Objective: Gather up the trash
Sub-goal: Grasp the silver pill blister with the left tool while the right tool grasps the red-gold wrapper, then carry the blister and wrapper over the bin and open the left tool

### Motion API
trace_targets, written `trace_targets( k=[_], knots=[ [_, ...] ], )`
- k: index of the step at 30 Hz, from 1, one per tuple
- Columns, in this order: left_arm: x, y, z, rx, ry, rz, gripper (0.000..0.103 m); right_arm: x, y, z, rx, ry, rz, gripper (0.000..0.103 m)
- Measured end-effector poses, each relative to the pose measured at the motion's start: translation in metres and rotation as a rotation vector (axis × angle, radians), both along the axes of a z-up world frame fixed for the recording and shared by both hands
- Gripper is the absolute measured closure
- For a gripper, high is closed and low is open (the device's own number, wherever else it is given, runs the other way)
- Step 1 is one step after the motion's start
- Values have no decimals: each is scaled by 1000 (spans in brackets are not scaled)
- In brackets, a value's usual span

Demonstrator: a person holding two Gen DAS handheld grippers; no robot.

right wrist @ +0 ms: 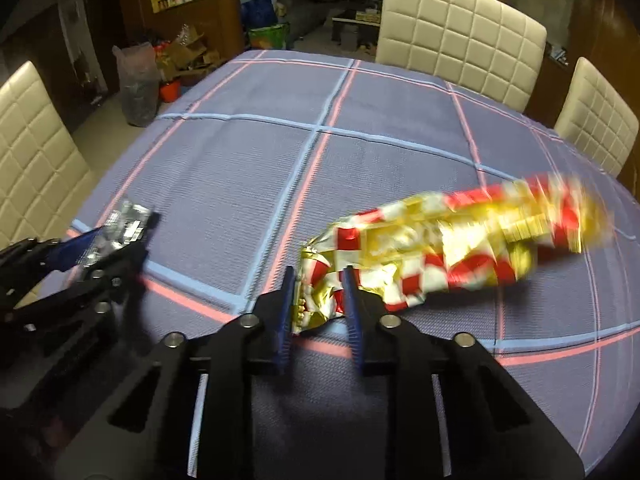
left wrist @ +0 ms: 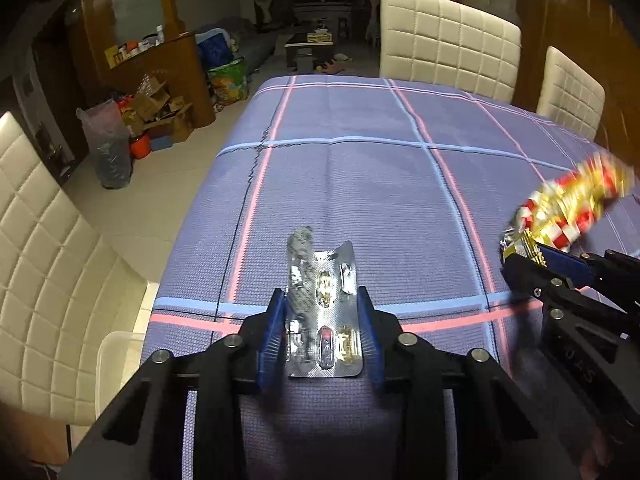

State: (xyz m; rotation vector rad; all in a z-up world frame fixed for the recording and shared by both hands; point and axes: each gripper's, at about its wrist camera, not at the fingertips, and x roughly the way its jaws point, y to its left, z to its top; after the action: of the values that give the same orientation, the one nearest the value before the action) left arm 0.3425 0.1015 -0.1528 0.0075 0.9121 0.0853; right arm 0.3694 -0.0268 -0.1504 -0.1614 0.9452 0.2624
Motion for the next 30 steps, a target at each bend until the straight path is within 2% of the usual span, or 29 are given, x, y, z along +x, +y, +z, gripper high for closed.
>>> trace_targets(
  k=[2,10,30],
  knots=[
    [-4,0,3,-3,-15,-9,76,-6,2,5,16,-8,23,86],
    [-31,11,20,-17,-44,14,77,-31,15,22,58,-14,93,86],
    [-147,82,51,2,-110,136,76,-133,99,60,26,-66,293,86]
  ],
)
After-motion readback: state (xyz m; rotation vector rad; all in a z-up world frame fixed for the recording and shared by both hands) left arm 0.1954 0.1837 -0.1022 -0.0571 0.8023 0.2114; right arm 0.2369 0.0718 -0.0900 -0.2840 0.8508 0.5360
